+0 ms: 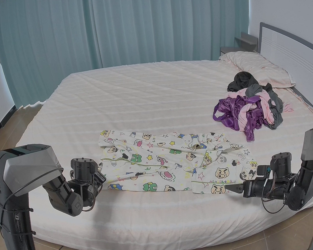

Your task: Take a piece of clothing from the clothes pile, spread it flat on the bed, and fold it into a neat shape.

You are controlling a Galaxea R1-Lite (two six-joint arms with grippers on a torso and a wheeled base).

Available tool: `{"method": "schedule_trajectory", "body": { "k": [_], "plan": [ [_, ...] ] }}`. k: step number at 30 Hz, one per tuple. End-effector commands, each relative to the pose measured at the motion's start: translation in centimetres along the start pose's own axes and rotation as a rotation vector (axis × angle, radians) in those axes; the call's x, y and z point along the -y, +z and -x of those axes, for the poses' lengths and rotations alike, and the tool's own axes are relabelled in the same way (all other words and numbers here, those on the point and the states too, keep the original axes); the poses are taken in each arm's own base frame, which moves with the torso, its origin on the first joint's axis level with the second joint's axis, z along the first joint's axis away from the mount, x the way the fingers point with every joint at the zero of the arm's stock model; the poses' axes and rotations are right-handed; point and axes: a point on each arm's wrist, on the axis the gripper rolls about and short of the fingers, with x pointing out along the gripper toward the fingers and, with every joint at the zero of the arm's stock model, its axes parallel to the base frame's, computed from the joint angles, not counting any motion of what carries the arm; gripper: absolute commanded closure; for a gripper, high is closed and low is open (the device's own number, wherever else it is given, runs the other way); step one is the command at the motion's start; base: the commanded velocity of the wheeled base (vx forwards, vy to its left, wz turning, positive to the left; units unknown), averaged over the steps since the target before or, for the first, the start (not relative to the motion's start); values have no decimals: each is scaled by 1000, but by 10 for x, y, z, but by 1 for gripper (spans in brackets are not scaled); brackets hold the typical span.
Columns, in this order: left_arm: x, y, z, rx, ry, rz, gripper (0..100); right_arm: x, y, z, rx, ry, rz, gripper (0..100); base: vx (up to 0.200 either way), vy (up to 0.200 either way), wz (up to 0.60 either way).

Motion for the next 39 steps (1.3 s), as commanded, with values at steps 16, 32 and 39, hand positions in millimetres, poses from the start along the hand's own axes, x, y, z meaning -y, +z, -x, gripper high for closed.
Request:
{"method": "schedule_trajectory", "body": {
  "k": [16, 32, 39],
  "plan": [
    [1, 5, 9, 8, -8, 4, 100, 3, 1, -49, -10, 24, 32, 0, 0, 0, 0],
    [3, 10, 29, 44, 9, -10, 100, -2, -6, -10, -44, 5, 10, 100, 0, 0, 0],
    [-3, 8, 57, 17, 4, -49, 100, -14, -11, 29, -49, 24, 0, 100, 0, 0, 0]
  ]
}}
